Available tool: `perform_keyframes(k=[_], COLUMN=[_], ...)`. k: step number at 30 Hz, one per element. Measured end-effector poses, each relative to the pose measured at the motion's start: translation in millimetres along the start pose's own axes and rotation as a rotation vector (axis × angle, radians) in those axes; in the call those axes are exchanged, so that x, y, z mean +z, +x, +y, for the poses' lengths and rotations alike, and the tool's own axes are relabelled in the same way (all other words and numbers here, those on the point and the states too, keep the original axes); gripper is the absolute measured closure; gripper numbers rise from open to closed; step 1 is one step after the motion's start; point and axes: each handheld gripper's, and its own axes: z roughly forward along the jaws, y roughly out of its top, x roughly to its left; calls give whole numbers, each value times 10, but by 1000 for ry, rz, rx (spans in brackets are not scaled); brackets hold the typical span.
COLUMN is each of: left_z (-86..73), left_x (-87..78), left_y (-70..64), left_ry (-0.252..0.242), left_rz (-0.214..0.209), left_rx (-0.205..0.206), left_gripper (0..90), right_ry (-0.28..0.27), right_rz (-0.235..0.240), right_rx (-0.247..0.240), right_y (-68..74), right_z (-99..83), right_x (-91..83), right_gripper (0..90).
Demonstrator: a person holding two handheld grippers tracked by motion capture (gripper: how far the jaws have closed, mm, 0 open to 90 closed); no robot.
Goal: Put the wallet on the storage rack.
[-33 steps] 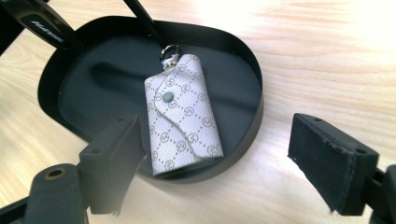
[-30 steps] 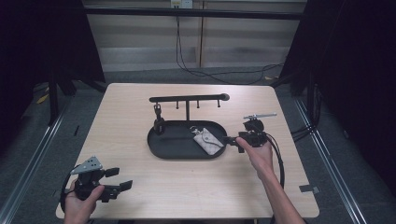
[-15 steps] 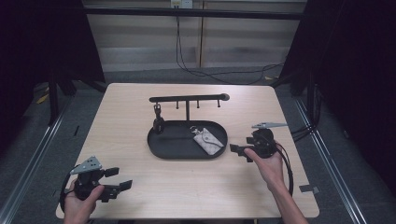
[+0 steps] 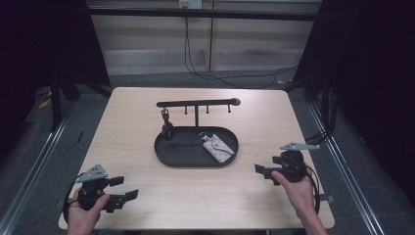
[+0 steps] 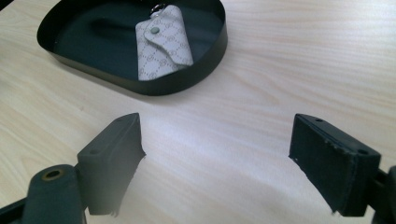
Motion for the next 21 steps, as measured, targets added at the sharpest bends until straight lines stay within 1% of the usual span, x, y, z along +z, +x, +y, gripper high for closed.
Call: perform_keyframes(k=[2, 4, 7, 8, 9, 10, 12, 13, 14, 15, 18, 19, 21], left_z=[3, 1, 4, 5, 8, 8, 2, 2, 1, 1, 4, 1, -2], left_x=[10, 9, -2, -1, 1, 3, 1, 1, -4, -9, -21, -19, -17], left_y=[-4, -7, -6, 0, 7, 9, 11, 11, 15, 15, 31, 37, 40], left_ry=[-2, -1, -11, -12, -10, -15, -16, -16, -12, -16, -22, -21, -21], left_rz=[1, -3, -3, -8, -10, -11, -8, -8, -14, -12, -12, -11, -12], left_rx=[-2, -3, -3, -5, -7, -15, -17, -17, -14, -13, -25, -27, -30], left_gripper=[193, 192, 193, 193, 192, 193, 193, 192, 192, 192, 192, 192, 192], right_ry=[12, 9, 18, 20, 5, 0, 1, 1, 5, 1, 15, 25, 40], right_rz=[-5, -4, -11, -9, -2, 4, -10, -10, -8, -15, -26, -40, -64], right_rx=[1, -3, -7, 4, 19, 21, 10, 10, 14, 18, 14, 14, 0], right_y=[5, 8, 36, 48, 55, 69, 88, 88, 85, 70, 29, 11, -30], right_z=[-48, -73, -201, -237, -277, -316, -381, -381, -405, -452, -507, -516, -517], right_x=[-33, -51, -69, -65, -65, -59, -48, -48, -48, -53, -43, -32, -2], right_gripper=[169, 169, 170, 169, 170, 176, 181, 181, 179, 179, 177, 175, 174])
